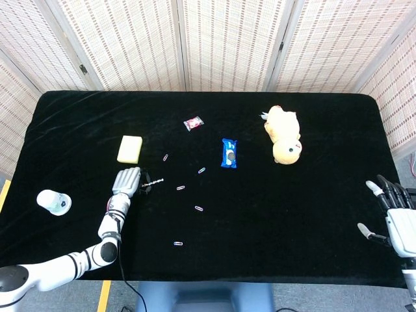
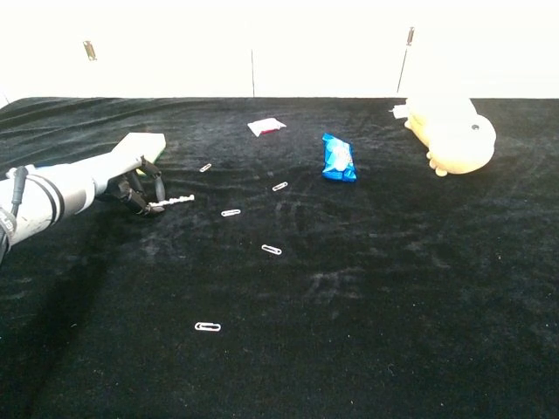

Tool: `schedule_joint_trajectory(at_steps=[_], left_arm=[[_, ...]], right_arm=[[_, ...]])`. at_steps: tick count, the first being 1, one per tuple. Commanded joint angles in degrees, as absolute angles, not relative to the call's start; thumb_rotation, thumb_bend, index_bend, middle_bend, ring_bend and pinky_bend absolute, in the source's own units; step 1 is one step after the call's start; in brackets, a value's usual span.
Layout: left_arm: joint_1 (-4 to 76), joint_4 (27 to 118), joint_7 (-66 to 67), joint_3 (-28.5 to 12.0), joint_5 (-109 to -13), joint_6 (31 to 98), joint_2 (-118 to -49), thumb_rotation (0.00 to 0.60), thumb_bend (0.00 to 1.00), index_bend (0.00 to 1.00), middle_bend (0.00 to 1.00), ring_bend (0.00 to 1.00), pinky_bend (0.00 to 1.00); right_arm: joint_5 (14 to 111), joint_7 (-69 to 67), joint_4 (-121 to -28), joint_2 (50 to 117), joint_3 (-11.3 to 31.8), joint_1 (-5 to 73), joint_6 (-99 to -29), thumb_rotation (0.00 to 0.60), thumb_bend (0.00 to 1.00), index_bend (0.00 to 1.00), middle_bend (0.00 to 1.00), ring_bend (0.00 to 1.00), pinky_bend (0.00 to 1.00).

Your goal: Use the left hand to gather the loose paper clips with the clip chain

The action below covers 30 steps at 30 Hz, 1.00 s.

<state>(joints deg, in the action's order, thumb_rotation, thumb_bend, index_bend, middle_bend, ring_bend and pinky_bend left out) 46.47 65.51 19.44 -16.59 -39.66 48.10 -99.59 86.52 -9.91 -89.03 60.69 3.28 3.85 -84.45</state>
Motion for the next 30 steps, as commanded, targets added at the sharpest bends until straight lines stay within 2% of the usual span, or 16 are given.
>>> schedule_joint_trajectory(at_steps=[1,8,12,18,30], left_arm=[[46.5,65.4,19.2,-16.6,-40.0,48.3,-99.7,0.6,0.45,0.58,1.0,1.0,1.0],[46.5,64.8,19.6,-16.3,-40.0,48.5,-99.6,0.6,0.57,0.64,1.0,1.0,1.0],[46.3,65.1,19.9,-16.1,-40.2,48.8,-99.2,0.6,0.61,0.67,1.0,1.0,1.0],[45.1,66.7,17.9,-16.3,-43.3,51.4,-97.9,0.6,0.63,0.78,1.0,1.0,1.0],[42.2,74.3,13.5,-15.7,-50.1,54.7,-93.6,0.6,0.63,0.81,1.0,1.0,1.0]], right_arm=[[86.6,-10.0,-89.0,60.7,3.3,3.8,-84.5,0.6,0.24,0.09,0.0,0.03,0.0],[86.4,-9.8,-89.0,60.7,3.3,3.8,-84.4,0.6,0.24,0.09,0.0,0.03,0.0],[86.4,-9.5,-89.1,60.8,3.3,3.8,-84.4,0.6,0.24,0.09,0.0,0.03,0.0],[86.2,-9.1,-89.1,60.9,3.3,4.0,-84.0,0.6,0.23,0.09,0.0,0.03,0.0],[86.4,-8.3,-89.3,61.3,3.4,4.5,-83.6,0.6,0.24,0.09,0.0,0.03,0.0]])
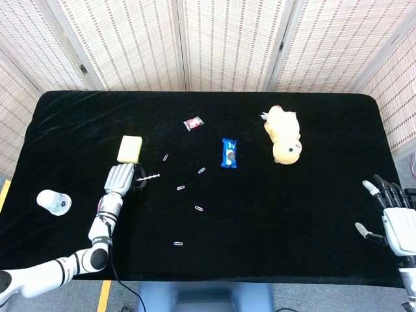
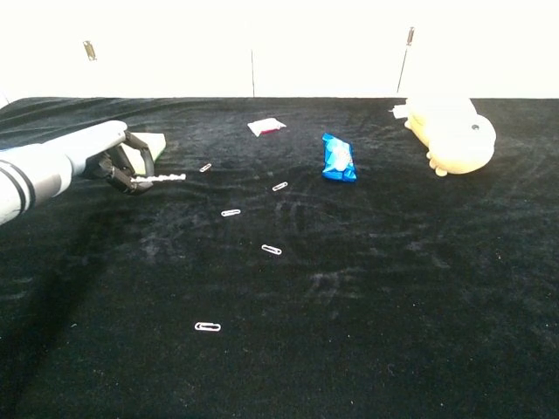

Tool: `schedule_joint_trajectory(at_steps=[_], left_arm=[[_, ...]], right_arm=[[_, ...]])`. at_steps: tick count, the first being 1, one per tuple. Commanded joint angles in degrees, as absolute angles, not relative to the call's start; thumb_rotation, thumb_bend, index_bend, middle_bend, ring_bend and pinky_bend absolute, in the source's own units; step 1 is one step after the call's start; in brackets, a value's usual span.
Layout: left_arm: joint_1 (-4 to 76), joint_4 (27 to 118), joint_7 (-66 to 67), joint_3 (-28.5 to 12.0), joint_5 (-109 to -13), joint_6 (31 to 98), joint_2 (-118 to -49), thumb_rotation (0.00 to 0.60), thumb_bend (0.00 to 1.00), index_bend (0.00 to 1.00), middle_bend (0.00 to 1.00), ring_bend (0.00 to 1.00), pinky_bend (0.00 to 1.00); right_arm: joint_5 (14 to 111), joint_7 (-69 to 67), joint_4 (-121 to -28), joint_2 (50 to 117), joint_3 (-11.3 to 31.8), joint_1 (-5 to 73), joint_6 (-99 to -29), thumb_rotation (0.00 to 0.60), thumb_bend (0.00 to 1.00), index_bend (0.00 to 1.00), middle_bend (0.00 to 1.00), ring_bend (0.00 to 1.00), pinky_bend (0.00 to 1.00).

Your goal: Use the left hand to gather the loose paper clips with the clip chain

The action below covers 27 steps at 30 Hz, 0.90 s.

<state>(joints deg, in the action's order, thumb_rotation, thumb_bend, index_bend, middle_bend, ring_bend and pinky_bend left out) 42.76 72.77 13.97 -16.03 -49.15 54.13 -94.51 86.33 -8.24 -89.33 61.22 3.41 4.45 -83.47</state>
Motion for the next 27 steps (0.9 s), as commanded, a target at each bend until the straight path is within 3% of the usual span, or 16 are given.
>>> schedule_joint_trajectory(at_steps=[1,10,27], left_arm=[[42.1,74.9,13.4,-15.6,-50.5,54.9,-93.3,0.6,0.63,0.81,1.0,1.0,1.0],[42.7,77.3,13.1,-14.5,-53.8,54.7,-94.5,0.6,0.63,0.81,1.0,1.0,1.0],[46.8,69.1,13.1,-15.2,-54.1,50.3,-100.6,0.6,0.64,0.81,1.0,1.0,1.0]], right_arm=[[86.5,-8.4,-89.2,61.3,3.4,4.5,-83.6,0.6,0.24,0.09,0.0,0.03,0.0],[88.2,-10.7,-88.3,61.4,3.2,4.1,-85.4,0.6,0.23,0.05,0.0,0.03,0.0],[88.0,-15.2,-87.9,60.3,3.3,1.3,-89.9,0.6,0.24,0.03,0.0,0.03,0.0]])
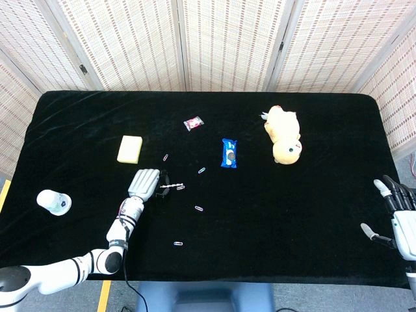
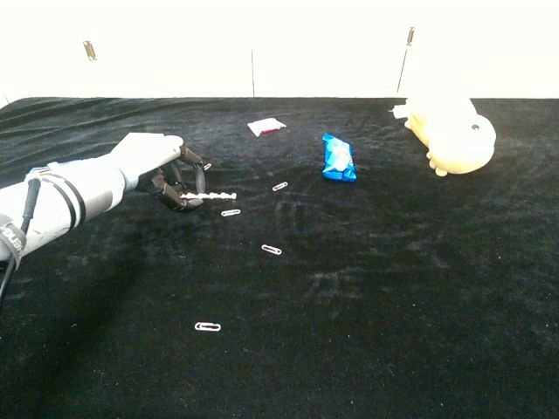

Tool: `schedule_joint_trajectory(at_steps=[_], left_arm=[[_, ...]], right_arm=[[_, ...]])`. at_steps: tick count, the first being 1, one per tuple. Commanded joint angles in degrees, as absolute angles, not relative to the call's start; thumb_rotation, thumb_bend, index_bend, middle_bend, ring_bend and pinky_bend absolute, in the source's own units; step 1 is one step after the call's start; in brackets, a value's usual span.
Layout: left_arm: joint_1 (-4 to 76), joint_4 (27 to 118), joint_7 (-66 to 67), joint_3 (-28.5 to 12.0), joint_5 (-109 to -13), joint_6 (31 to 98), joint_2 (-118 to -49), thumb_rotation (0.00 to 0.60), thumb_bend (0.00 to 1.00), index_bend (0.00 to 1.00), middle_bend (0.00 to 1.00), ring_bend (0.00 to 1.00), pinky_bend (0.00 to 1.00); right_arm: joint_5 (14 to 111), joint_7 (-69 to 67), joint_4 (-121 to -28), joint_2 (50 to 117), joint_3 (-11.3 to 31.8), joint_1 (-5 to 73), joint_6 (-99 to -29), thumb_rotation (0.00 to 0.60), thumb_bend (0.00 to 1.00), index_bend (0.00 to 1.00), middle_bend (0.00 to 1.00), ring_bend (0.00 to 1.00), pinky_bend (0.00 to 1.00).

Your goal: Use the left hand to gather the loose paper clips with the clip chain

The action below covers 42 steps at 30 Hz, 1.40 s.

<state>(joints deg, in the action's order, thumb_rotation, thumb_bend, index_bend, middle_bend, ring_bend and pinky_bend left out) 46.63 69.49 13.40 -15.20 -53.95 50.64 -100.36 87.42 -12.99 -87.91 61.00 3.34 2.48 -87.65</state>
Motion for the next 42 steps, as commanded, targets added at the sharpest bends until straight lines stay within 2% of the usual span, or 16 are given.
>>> schedule_joint_trajectory(at_steps=[1,6,24,31,42], left_arm=[[46.9,68.9,12.8,-15.3,-54.2,50.1,-100.8,0.6,0.64,0.81,1.0,1.0,1.0],[47.4,67.1,11.9,-14.6,-54.7,48.1,-101.8,0.6,0.64,0.81,1.0,1.0,1.0],[47.3,66.0,12.7,-14.4,-55.6,49.1,-101.9,0.6,0.64,0.81,1.0,1.0,1.0],[45.1,71.2,16.0,-13.4,-56.7,53.5,-97.8,0.6,0.64,0.81,1.0,1.0,1.0],[38.2,83.3,20.9,-8.4,-58.8,61.9,-90.1,0.6,0.64,0.81,1.0,1.0,1.0]], right_arm=[[88.0,-16.0,-87.7,60.2,3.5,0.7,-91.1,0.6,0.24,0.03,0.0,0.03,0.0],[87.5,-17.8,-86.6,60.7,4.3,-1.4,-95.3,0.6,0.24,0.03,0.0,0.03,0.0],[88.0,-18.3,-86.1,60.7,4.5,-1.6,-94.8,0.6,0.24,0.02,0.0,0.03,0.0],[88.3,-18.5,-86.0,60.6,4.5,-1.4,-94.4,0.6,0.24,0.02,0.0,0.03,0.0],[89.5,-17.7,-86.2,60.7,4.1,-0.7,-93.3,0.6,0.24,0.01,0.0,0.03,0.0]])
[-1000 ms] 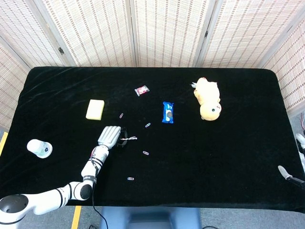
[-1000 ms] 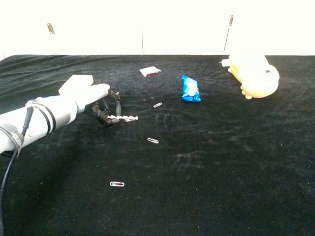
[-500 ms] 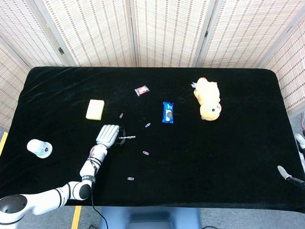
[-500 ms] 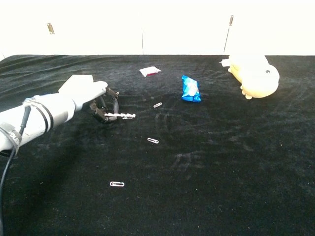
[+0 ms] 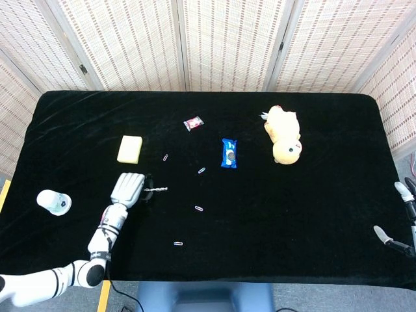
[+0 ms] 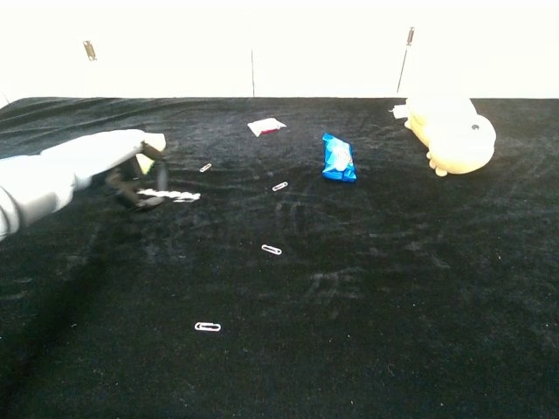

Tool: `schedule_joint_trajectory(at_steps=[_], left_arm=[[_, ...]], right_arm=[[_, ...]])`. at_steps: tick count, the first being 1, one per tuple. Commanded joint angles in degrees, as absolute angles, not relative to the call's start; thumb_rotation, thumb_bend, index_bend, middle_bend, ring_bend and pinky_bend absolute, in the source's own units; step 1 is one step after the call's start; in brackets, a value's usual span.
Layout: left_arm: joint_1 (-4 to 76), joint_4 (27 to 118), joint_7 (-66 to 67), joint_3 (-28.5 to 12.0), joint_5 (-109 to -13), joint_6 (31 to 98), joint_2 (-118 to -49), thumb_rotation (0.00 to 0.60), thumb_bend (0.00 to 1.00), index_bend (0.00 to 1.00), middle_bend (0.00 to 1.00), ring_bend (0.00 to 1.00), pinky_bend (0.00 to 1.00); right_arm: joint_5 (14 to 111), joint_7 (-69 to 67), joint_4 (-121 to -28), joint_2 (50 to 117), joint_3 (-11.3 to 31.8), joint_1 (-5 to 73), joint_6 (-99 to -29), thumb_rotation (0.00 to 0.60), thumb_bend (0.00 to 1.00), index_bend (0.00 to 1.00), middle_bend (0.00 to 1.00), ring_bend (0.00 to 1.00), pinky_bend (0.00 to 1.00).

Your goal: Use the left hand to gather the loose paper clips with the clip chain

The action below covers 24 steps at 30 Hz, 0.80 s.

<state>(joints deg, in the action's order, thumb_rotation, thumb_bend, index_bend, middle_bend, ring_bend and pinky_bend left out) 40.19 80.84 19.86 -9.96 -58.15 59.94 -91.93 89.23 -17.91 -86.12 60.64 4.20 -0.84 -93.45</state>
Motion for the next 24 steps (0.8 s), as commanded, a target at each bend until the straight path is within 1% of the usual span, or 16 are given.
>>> schedule_joint_trajectory(at_steps=[1,6,13,19,24], left_arm=[[37.8,84.1,21.2,-8.1,-58.8,62.2,-89.7,0.6,0.64,0.81,1.0,1.0,1.0],[35.8,88.0,23.9,-6.5,-59.2,64.8,-87.9,0.6,0.64,0.81,1.0,1.0,1.0],[31.8,94.1,26.5,-3.8,-61.6,70.5,-85.9,0.6,0.64,0.81,1.0,1.0,1.0],[28.7,98.2,29.9,-0.2,-65.9,74.6,-85.1,0.6,0.64,0.81,1.0,1.0,1.0],[26.9,100.6,32.9,2.3,-68.6,76.5,-84.9,0.6,0.64,0.81,1.0,1.0,1.0]], right_arm=[[89.6,-17.6,-86.2,60.7,4.1,-0.6,-93.2,0.6,0.24,0.01,0.0,0.03,0.0],[90.7,-17.4,-86.3,60.5,3.8,0.1,-92.5,0.6,0.24,0.01,0.0,0.04,0.0],[92.2,-18.5,-86.0,60.1,3.5,1.1,-91.9,0.6,0.24,0.0,0.0,0.04,0.0],[92.9,-19.8,-85.7,59.6,3.1,2.1,-90.7,0.6,0.24,0.0,0.0,0.03,0.0],[93.2,-20.0,-85.7,59.4,2.7,2.2,-90.6,0.6,0.24,0.0,0.0,0.03,0.0]])
